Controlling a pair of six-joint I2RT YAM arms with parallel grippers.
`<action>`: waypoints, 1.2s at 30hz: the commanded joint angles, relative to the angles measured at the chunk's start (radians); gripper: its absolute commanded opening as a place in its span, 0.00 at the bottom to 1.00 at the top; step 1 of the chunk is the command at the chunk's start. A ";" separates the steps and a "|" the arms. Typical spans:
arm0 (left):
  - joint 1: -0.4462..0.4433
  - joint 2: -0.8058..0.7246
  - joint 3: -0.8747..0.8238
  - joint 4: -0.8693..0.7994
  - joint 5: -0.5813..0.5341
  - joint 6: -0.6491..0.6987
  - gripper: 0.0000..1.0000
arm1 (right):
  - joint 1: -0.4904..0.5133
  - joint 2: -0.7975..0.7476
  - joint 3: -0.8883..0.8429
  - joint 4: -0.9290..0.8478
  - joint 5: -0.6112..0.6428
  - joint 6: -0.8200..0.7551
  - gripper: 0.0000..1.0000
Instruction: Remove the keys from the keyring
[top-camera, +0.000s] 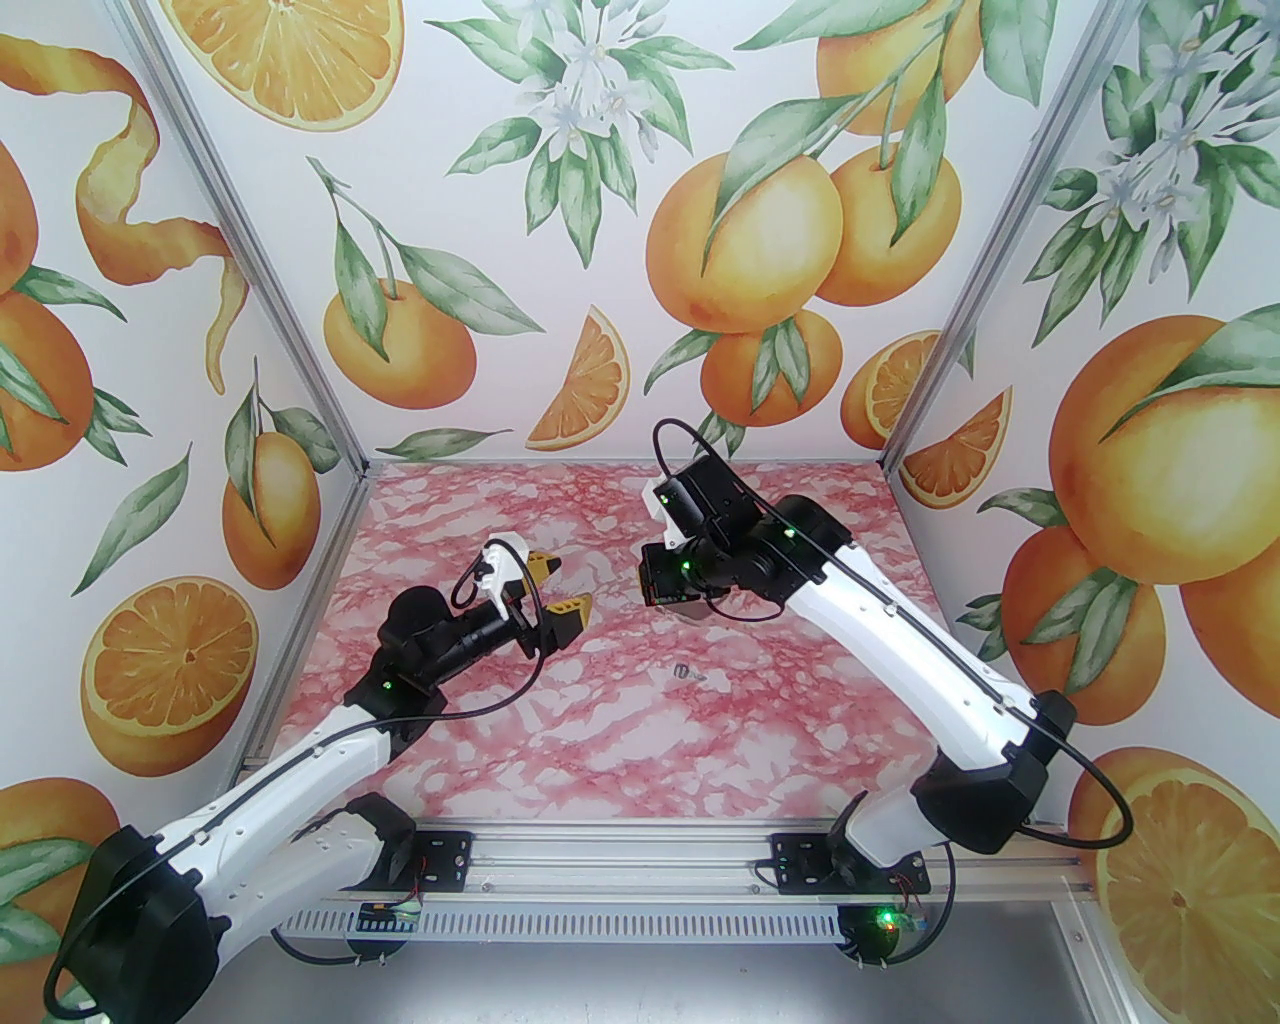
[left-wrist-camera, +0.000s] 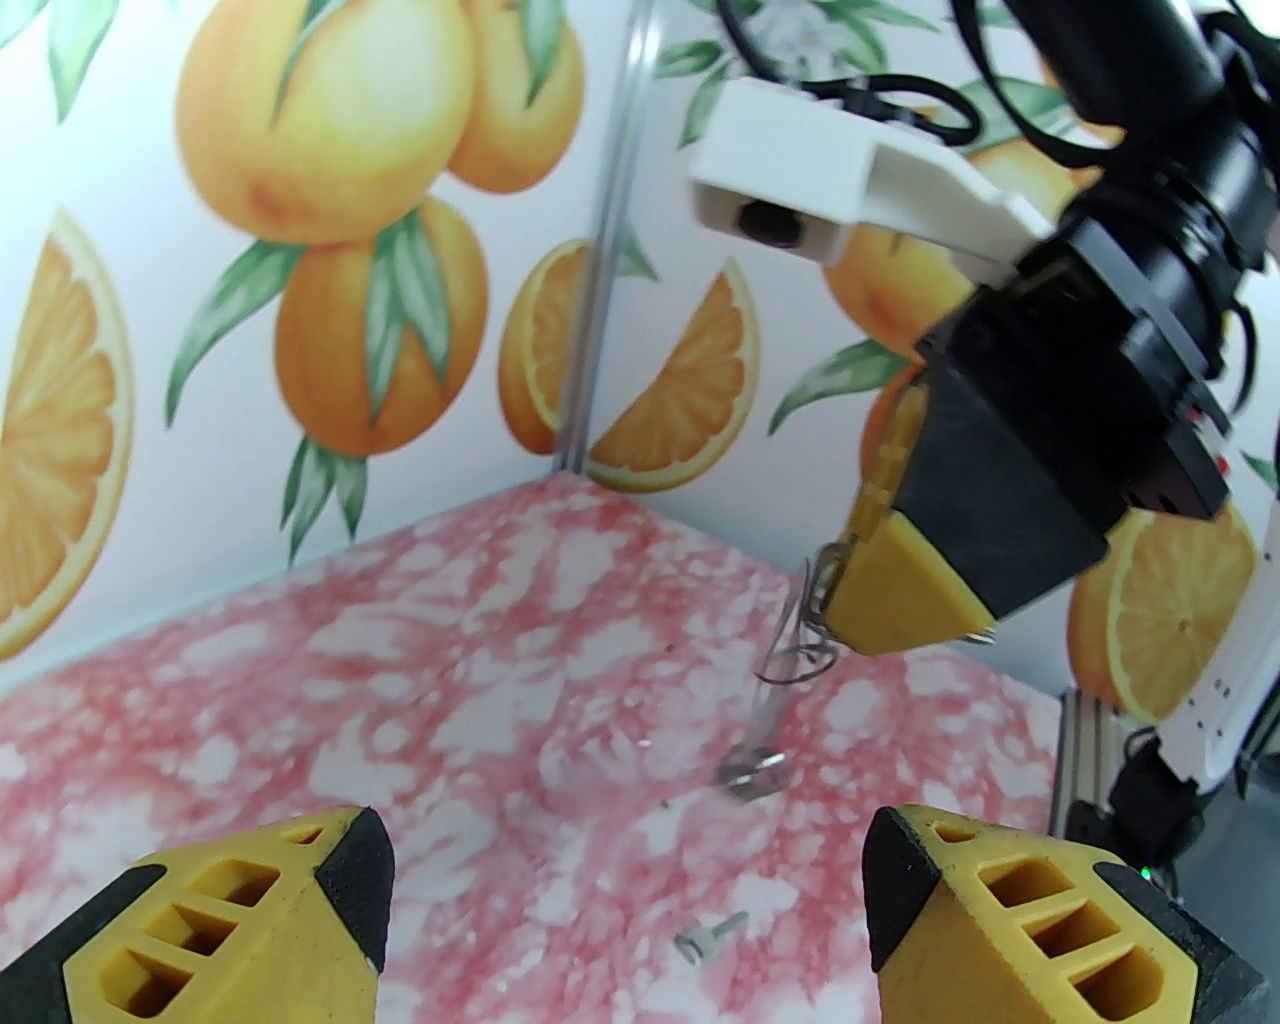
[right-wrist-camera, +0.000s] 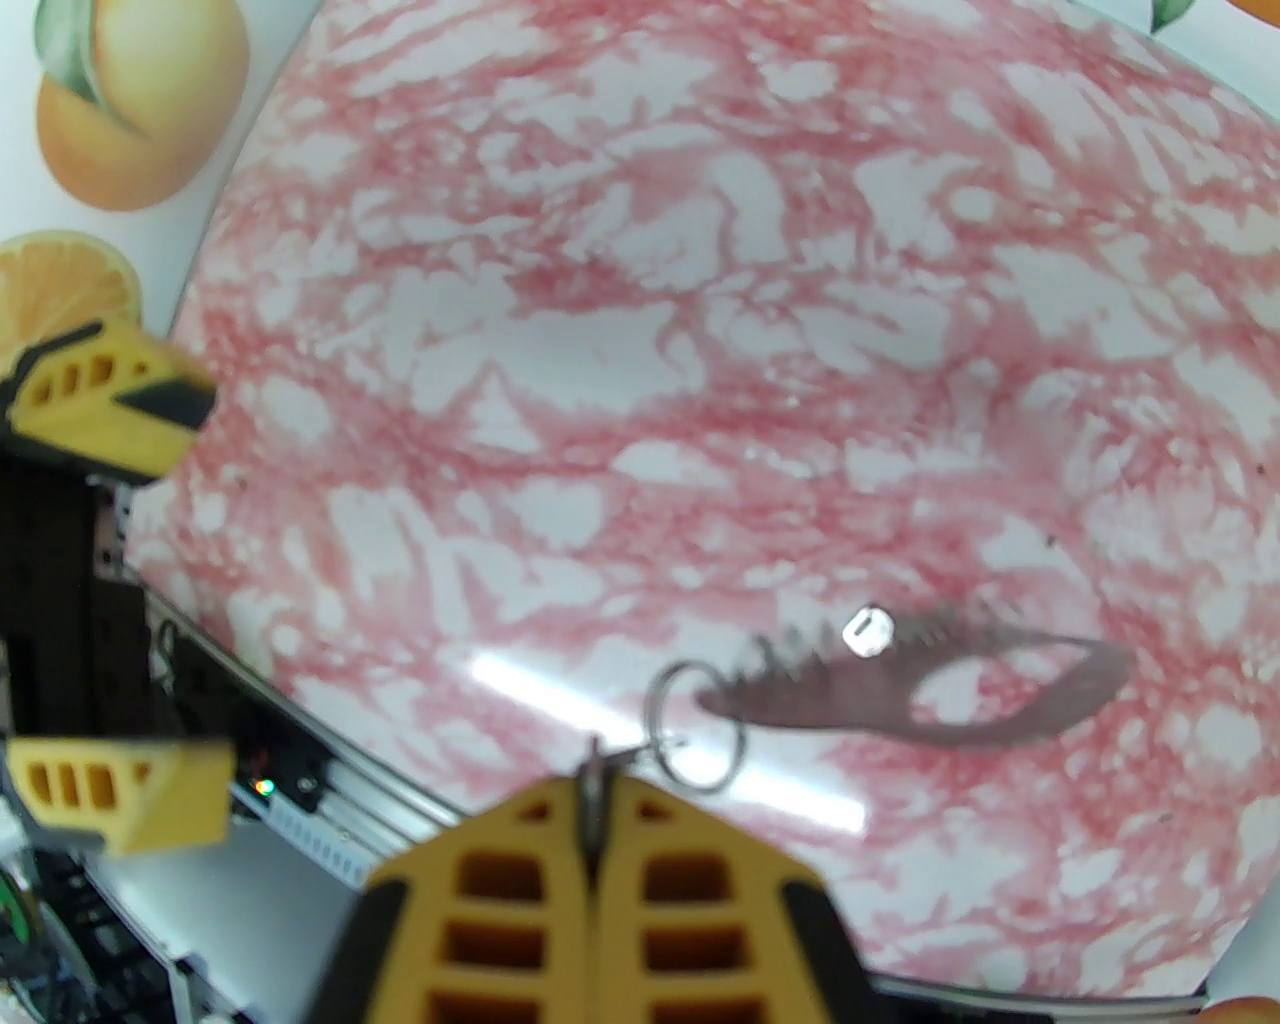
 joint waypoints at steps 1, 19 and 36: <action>-0.019 0.016 -0.031 0.157 0.054 0.057 0.82 | 0.004 -0.020 0.035 -0.030 -0.016 0.040 0.00; -0.134 0.144 -0.012 0.319 0.006 0.100 0.78 | 0.016 -0.024 0.062 0.034 -0.074 0.126 0.00; -0.206 0.274 -0.027 0.521 -0.264 0.085 0.69 | 0.025 -0.049 0.023 0.121 -0.093 0.182 0.00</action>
